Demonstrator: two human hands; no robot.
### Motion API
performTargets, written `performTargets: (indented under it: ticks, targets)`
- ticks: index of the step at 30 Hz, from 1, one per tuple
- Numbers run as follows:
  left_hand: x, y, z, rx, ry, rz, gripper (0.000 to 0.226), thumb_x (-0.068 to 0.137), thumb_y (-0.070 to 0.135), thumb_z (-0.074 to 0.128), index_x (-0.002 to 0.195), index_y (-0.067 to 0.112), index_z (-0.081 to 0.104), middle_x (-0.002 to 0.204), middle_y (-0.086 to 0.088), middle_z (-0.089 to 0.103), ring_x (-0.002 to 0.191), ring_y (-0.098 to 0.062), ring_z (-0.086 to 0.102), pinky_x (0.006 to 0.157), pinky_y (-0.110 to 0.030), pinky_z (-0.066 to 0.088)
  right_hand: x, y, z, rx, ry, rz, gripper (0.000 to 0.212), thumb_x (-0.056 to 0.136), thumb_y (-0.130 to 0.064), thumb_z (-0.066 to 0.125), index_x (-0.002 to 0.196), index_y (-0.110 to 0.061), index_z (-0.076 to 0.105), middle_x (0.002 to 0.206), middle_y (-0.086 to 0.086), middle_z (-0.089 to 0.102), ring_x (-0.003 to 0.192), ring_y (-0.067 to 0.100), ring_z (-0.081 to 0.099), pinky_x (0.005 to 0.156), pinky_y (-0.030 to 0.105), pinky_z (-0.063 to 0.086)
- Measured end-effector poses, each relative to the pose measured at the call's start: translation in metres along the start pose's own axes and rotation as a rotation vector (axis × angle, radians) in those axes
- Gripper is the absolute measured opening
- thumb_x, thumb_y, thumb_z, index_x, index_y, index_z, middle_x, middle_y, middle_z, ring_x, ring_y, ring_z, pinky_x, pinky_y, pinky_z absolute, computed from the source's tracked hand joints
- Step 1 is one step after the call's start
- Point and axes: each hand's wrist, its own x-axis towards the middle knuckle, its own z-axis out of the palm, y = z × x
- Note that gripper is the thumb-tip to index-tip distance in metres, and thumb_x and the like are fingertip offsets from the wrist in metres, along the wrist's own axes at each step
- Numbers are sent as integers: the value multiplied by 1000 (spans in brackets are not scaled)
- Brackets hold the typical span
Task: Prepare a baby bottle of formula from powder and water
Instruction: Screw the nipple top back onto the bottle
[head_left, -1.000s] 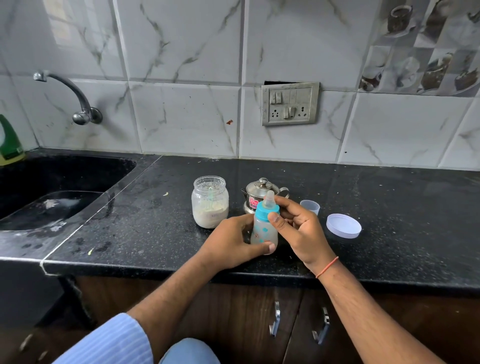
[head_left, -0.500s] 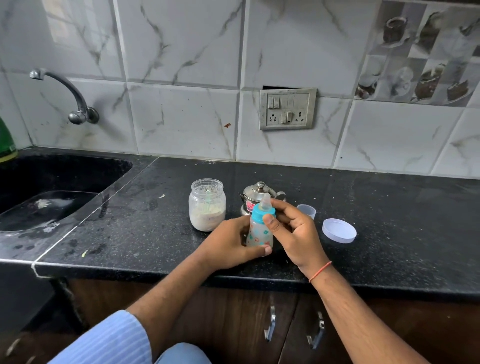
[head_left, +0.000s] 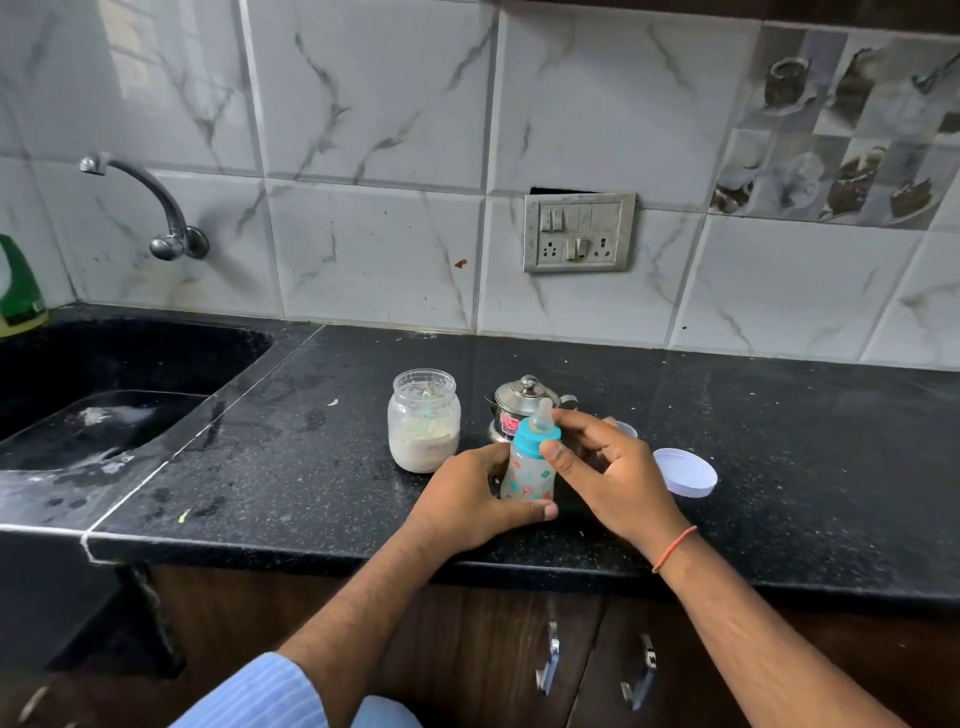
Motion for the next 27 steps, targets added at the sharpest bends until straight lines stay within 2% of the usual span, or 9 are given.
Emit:
performTargets:
  ticks: [4, 5, 6, 8, 11, 14, 18, 21, 27]
  targets:
    - [0, 0, -1, 16, -3, 5, 84, 67, 75, 90, 139, 35, 70, 129, 23, 78, 119, 5, 70, 107, -33, 61, 12, -2, -39, -255, 118, -70, 38, 90, -56, 68, 123, -37, 76, 105, -33, 72, 88, 10, 57, 78, 26, 50]
    - [0, 0, -1, 14, -8, 3, 86, 66, 77, 89, 139, 35, 70, 130, 23, 77, 120, 5, 70, 108, -33, 60, 17, 0, -48, -362, 157, -52, 40, 90, -59, 68, 122, -35, 76, 102, -34, 70, 85, 9, 53, 75, 25, 47]
    - [0, 0, -1, 12, -8, -2, 86, 66, 77, 89, 138, 35, 70, 130, 23, 77, 120, 5, 69, 108, -33, 60, 22, 6, -57, -493, 170, -15, 42, 90, -62, 67, 123, -36, 74, 103, -31, 70, 87, 7, 52, 75, 25, 45]
    - [0, 0, -2, 11, -7, -15, 85, 67, 76, 91, 138, 35, 70, 129, 24, 77, 120, 6, 69, 108, -32, 60, 31, 18, -71, -756, 115, 119, 53, 89, -70, 64, 131, -38, 67, 119, -25, 68, 108, 11, 56, 85, 35, 50]
    - [1, 0, -2, 10, -12, -26, 88, 63, 80, 89, 138, 35, 70, 128, 25, 77, 119, 6, 70, 107, -33, 60, 38, 28, -80, -950, 3, 346, 80, 80, -85, 62, 144, -37, 57, 132, -19, 66, 131, 19, 52, 96, 45, 50]
    - [1, 1, -1, 2, -22, -32, 77, 71, 69, 94, 135, 36, 69, 127, 25, 77, 119, 7, 69, 108, -31, 60, 43, 32, -76, -957, -52, 421, 91, 69, -92, 62, 142, -36, 58, 129, -19, 67, 131, 19, 52, 94, 44, 49]
    - [-1, 4, -2, 3, -18, -14, 70, 76, 62, 96, 135, 37, 68, 128, 24, 76, 119, 6, 68, 108, -28, 59, 44, 31, -69, -942, -41, 401, 68, 69, -88, 69, 119, -42, 67, 119, -19, 70, 120, 16, 55, 86, 39, 45]
    - [0, 5, -2, 1, -21, -13, 72, 76, 61, 96, 137, 35, 68, 131, 22, 76, 119, 6, 68, 107, -27, 59, 42, 25, -66, -847, -22, 359, 55, 67, -80, 75, 108, -44, 66, 111, -19, 68, 114, 14, 58, 90, 41, 50]
    - [2, 2, -2, 6, -22, -15, 77, 75, 64, 95, 139, 33, 68, 131, 20, 77, 120, 3, 70, 108, -31, 60, 36, -25, -64, -586, -180, 107, 45, 74, -43, 91, 111, -40, 66, 106, -20, 74, 98, 2, 69, 84, 29, 58]
